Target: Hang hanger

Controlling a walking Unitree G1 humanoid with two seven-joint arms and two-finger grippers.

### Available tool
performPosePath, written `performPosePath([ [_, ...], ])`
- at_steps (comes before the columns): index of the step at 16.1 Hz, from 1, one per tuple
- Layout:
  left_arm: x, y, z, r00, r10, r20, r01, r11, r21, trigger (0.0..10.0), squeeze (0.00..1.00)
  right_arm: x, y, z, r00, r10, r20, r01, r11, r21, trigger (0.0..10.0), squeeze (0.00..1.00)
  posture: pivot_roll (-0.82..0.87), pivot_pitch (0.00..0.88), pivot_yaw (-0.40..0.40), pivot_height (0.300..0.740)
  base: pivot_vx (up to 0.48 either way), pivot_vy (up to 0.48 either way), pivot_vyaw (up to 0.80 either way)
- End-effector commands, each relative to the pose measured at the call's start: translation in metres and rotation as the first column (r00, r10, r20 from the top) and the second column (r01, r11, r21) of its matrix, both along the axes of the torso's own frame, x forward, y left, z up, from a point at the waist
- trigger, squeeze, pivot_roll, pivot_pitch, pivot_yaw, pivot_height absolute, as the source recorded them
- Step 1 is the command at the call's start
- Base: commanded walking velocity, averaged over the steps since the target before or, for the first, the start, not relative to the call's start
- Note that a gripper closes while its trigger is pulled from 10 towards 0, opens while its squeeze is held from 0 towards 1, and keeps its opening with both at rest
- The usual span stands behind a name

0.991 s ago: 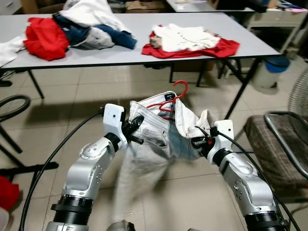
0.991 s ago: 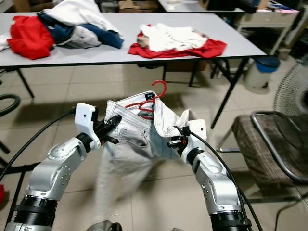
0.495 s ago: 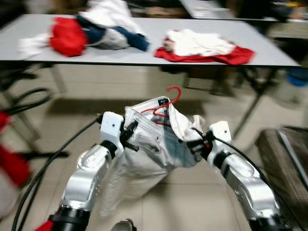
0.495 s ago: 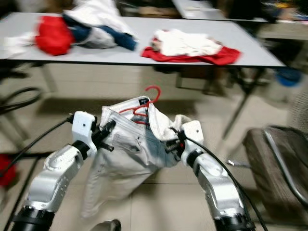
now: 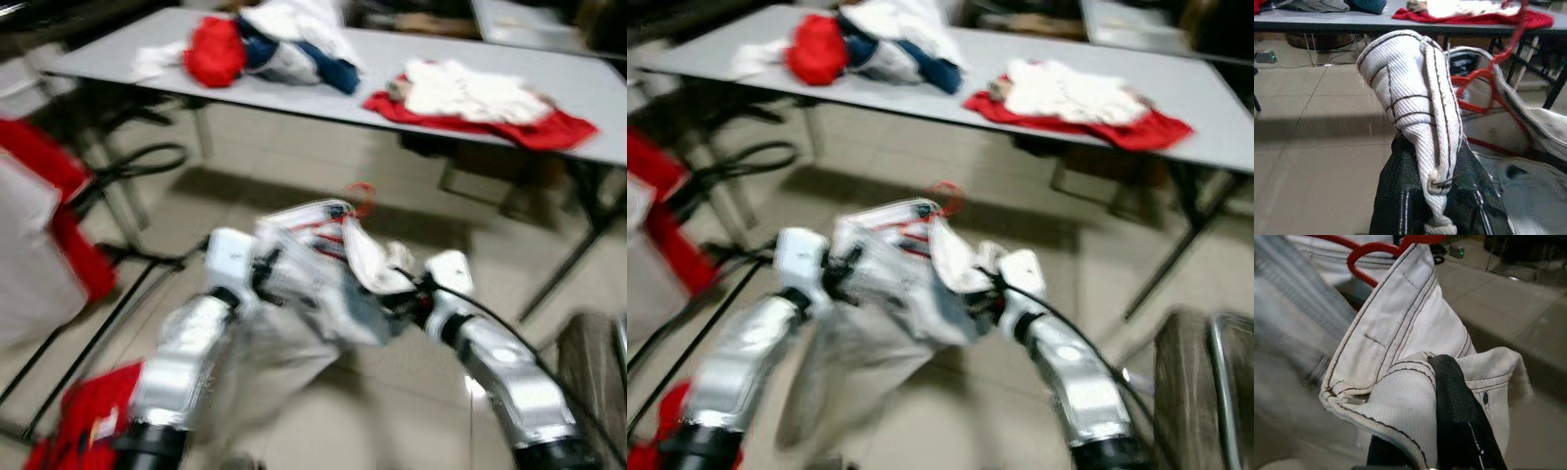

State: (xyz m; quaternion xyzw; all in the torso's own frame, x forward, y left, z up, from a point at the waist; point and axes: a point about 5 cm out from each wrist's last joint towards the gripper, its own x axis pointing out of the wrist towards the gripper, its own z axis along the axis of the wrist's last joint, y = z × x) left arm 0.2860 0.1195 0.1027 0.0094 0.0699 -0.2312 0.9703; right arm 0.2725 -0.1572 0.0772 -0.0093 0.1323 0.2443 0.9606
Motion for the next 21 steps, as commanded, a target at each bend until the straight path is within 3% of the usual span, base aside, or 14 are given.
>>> performPosePath([
  [1, 0.006, 0.006, 0.012, 0.998, 0.027, 0.058, -0.028, 1.000, 0.002, 10.0, 0.00, 0.006, 0.011, 0.013, 0.997, 0.040, 0.066, -0.041, 0.999, 0.017, 10.0, 0.00, -0.09, 0.000, 0.011, 0.740, 0.000, -0.480, 0.79],
  [6, 0.010, 0.008, 0.012, 0.997, 0.052, 0.057, -0.052, 0.999, 0.001, 10.0, 0.00, 0.013, 0.008, 0.015, 0.997, -0.007, 0.081, 0.006, 1.000, 0.021, 10.0, 0.00, -0.09, 0.000, 0.016, 0.740, 0.000, -0.470, 0.79],
  [9, 0.015, 0.008, 0.014, 0.995, 0.080, 0.053, -0.080, 0.997, -0.005, 10.0, 0.00, 0.016, -0.002, 0.013, 0.988, -0.142, 0.053, 0.138, 0.988, 0.073, 10.0, 0.00, -0.09, 0.000, 0.015, 0.740, 0.000, 0.000, 0.13],
  [11, 0.020, 0.014, 0.015, 0.991, 0.124, 0.057, -0.122, 0.992, -0.036, 10.0, 0.00, 0.012, -0.002, 0.012, 0.988, -0.152, 0.031, 0.149, 0.985, 0.086, 10.0, 0.00, -0.09, 0.000, 0.021, 0.740, 0.409, 0.000, 0.00],
  [15, 0.020, 0.009, 0.015, 0.994, 0.090, 0.061, -0.089, 0.996, -0.020, 10.0, 0.00, 0.011, 0.000, 0.011, 0.989, -0.130, 0.070, 0.127, 0.991, 0.050, 10.0, 0.00, -0.10, 0.000, 0.027, 0.740, 0.480, 0.000, 0.00],
  [21, 0.021, 0.006, 0.015, 0.995, 0.076, 0.063, -0.075, 0.997, -0.019, 10.0, 0.00, 0.013, 0.010, 0.011, 0.997, -0.022, 0.079, 0.022, 1.000, 0.000, 10.0, 0.00, -0.10, 0.000, 0.029, 0.740, 0.480, 0.000, 0.80],
])
